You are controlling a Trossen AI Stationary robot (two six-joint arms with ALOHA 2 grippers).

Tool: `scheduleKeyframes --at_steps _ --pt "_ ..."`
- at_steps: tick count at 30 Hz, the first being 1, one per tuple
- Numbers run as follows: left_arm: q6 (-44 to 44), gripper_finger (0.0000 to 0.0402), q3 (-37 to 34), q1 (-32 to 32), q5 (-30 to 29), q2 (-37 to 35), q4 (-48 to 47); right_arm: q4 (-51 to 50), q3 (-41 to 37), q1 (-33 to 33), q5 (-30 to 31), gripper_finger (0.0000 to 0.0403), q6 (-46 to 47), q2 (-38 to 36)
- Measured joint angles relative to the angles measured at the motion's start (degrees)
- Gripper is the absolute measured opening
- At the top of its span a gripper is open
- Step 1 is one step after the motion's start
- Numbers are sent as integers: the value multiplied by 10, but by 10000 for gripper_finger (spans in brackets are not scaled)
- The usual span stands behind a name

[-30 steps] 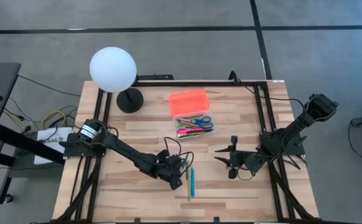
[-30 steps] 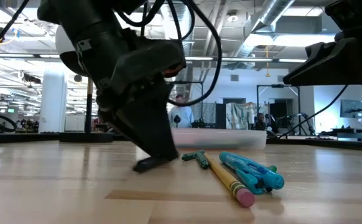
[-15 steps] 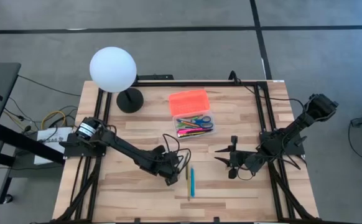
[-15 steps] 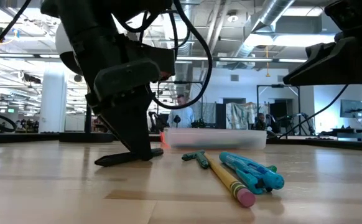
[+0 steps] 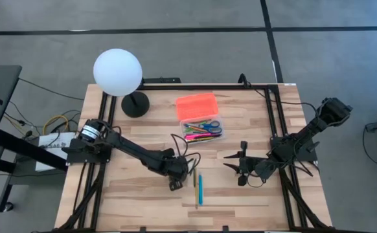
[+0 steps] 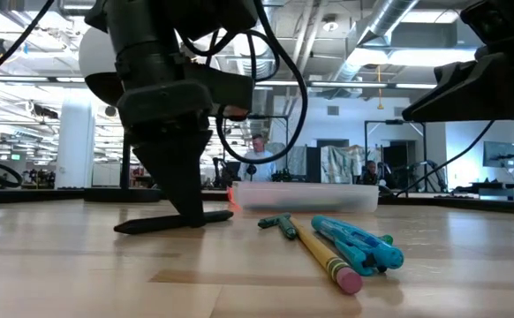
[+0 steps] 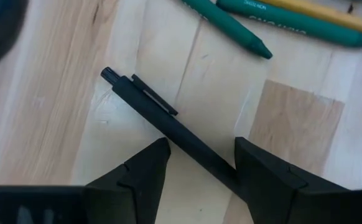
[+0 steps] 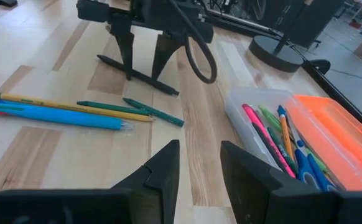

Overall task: Pick & place school supplies into a supply box
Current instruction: Put the black pen into the orange supply box

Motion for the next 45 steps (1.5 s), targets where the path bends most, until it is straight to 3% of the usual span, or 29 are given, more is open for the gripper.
scheduleKeyframes --at_steps 14,29,35,40,45 --pt "40 180 0 22 15 -6 -25 -17 0 0 0 111 14 0" --pt "7 70 0 27 -10 -7 -39 -18 0 0 0 111 16 0" --pt "57 39 0 27 -6 -7 -41 -30 0 0 0 111 36 0" --pt "111 36 0 27 0 -8 -42 -39 0 0 0 111 46 0" --pt "100 48 0 27 -3 -8 -42 -40 0 0 0 111 46 0"
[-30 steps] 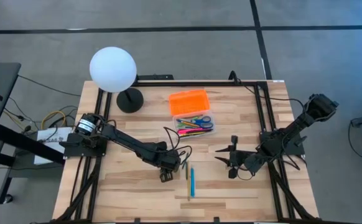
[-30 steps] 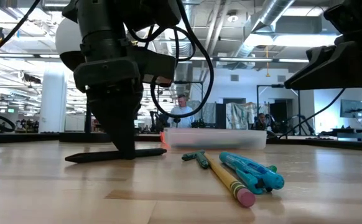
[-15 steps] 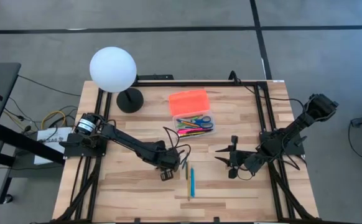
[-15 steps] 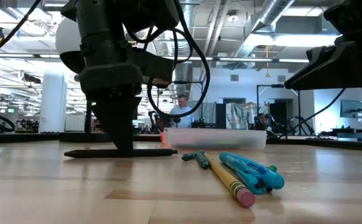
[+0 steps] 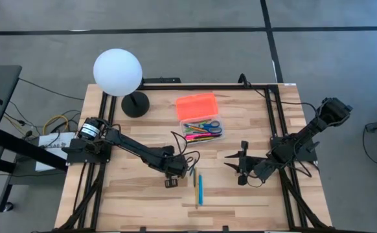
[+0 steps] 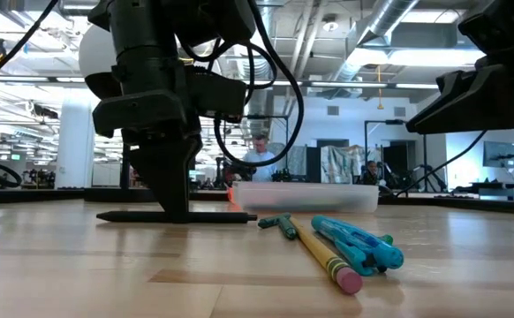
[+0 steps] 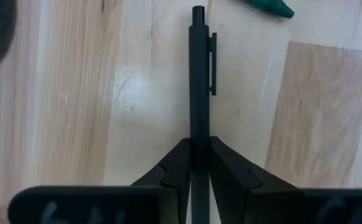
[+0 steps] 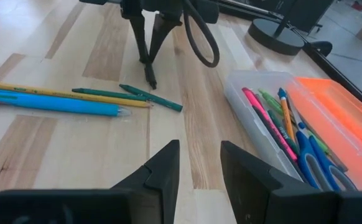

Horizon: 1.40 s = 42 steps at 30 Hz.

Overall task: Pick & place school supplies into a supply box
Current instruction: Put the black pen into the orange supply box

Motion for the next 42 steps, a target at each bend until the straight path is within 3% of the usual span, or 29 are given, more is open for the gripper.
scheduleKeyframes --at_steps 9,14,21,30,37,42 --pt "-17 24 28 0 1 6 -26 -3 0 0 0 111 0 0" --pt "-8 29 55 0 -3 9 -57 -4 0 0 0 111 9 0" --pt "-8 20 104 1 -47 13 -177 -6 0 0 0 111 9 0" --pt "-3 24 198 7 -167 12 -289 -8 0 0 0 111 10 0" --pt "46 25 251 75 -272 9 -231 -7 0 -1 0 111 13 0" --pt "103 30 252 152 -244 20 -102 -7 0 -1 0 111 18 0"
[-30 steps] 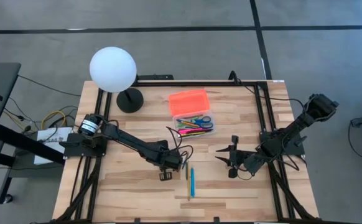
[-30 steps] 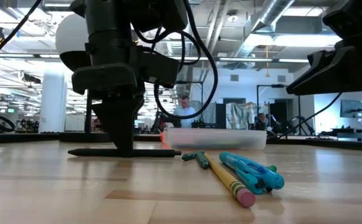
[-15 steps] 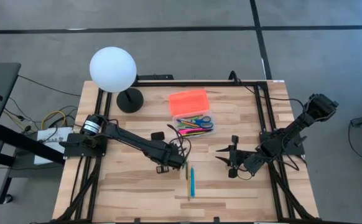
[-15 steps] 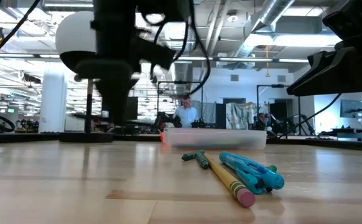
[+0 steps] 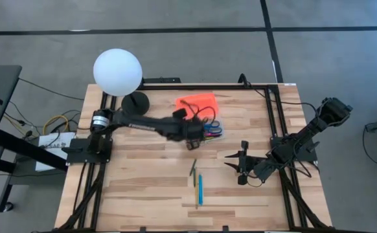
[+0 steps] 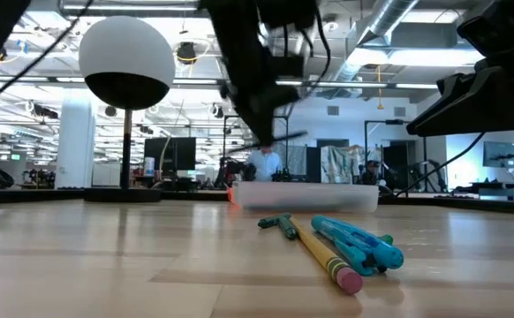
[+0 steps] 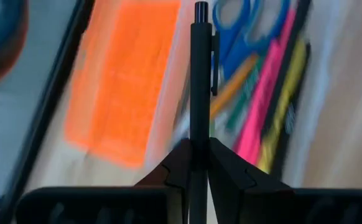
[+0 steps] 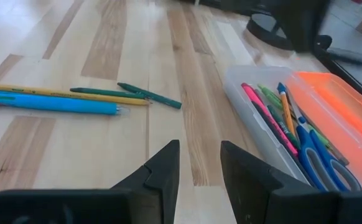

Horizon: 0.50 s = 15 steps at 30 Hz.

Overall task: Pick & place school supplies into a supply box
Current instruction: Put the black pen into the orange supply box

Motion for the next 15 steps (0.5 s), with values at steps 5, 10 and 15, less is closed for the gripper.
scheduleKeyframes --at_steps 5,10,15 --pt "31 28 -1 49 87 27 81 -13 0 1 0 111 2 0" --pt "34 30 -1 67 112 44 101 -34 0 1 0 111 7 0" --pt "49 31 -1 69 113 43 107 -42 0 0 1 111 6 0"
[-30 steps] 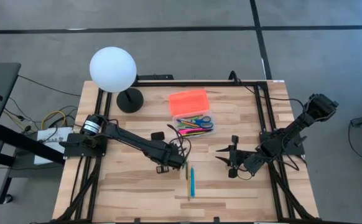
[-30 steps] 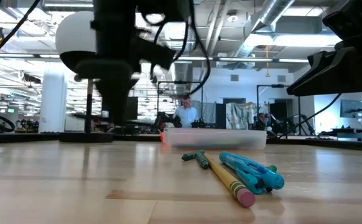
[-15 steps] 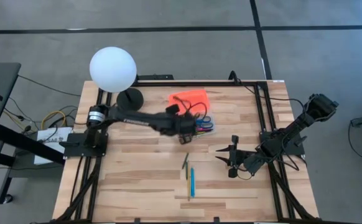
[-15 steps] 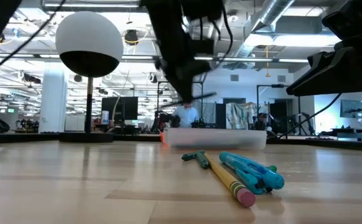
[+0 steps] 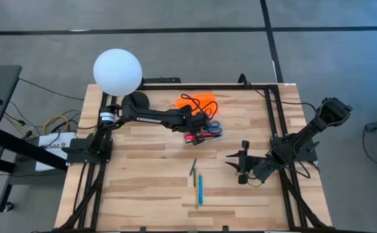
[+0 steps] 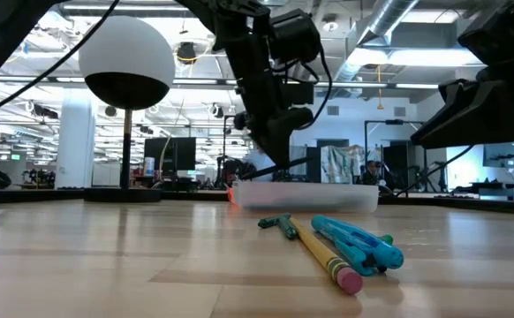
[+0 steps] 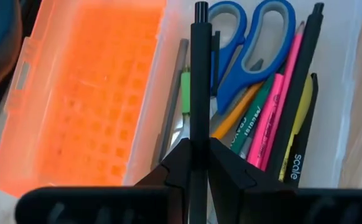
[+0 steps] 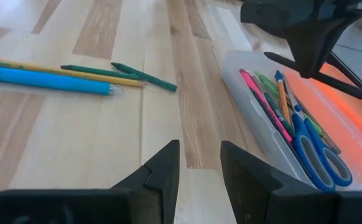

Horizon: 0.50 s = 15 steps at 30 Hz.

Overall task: Pick & place school supplies into a supply box
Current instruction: Put the black pen into the orange supply box, then put the blue pen into the orange supply box

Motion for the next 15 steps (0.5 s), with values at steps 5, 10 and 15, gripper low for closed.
scheduleKeyframes --at_steps 5,10,15 --pt "21 32 0 0 8 0 2 -1 0 0 0 111 0 0" --pt "27 56 0 0 3 0 4 -1 0 0 0 111 4 0" --pt "30 111 0 0 -2 0 4 9 0 0 0 111 5 0"
